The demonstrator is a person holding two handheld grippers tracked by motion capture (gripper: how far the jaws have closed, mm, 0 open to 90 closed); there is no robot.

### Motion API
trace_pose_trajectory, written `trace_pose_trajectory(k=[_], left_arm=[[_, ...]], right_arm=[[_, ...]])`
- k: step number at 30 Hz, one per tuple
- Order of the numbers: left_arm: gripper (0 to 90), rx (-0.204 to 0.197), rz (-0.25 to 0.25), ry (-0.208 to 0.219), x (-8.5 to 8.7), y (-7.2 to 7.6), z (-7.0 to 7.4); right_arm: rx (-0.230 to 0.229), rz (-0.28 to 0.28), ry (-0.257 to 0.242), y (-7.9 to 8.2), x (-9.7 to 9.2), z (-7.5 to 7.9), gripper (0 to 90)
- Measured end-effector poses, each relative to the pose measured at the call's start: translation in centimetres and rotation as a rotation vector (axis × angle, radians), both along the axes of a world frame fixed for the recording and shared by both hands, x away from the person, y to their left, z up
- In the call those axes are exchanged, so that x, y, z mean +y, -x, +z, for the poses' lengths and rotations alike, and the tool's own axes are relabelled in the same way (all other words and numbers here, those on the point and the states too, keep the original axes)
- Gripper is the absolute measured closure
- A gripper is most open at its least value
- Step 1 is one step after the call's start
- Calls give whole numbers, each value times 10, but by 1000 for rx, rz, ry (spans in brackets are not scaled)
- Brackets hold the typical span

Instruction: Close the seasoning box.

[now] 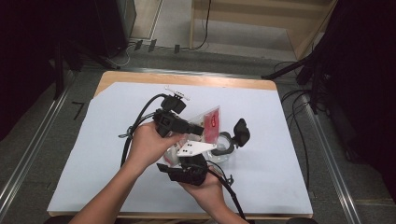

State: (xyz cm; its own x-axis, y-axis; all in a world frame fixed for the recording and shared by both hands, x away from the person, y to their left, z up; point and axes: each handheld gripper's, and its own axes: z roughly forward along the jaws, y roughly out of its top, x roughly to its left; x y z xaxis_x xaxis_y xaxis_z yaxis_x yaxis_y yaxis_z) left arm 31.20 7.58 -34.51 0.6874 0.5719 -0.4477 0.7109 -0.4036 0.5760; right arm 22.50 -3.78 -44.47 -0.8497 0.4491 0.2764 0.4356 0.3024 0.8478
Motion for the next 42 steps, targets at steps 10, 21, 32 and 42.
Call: trace_pose_trajectory(k=[10,21,32,42], left_arm=[[788,16,-6,9,0,-3,0],[786,32,-10,-9,-3,-6,5],[779,46,-9,-37,-7,-17,13],[753,-36,-15,3,-6,-9,8]], right_arm=[[-45,1,25,0,0,-1,630],[-27,0,17,0,0,3,607],[-25,-20,-10,-9,3,11,617],[-16,-45,-13,-7,2,5,639]])
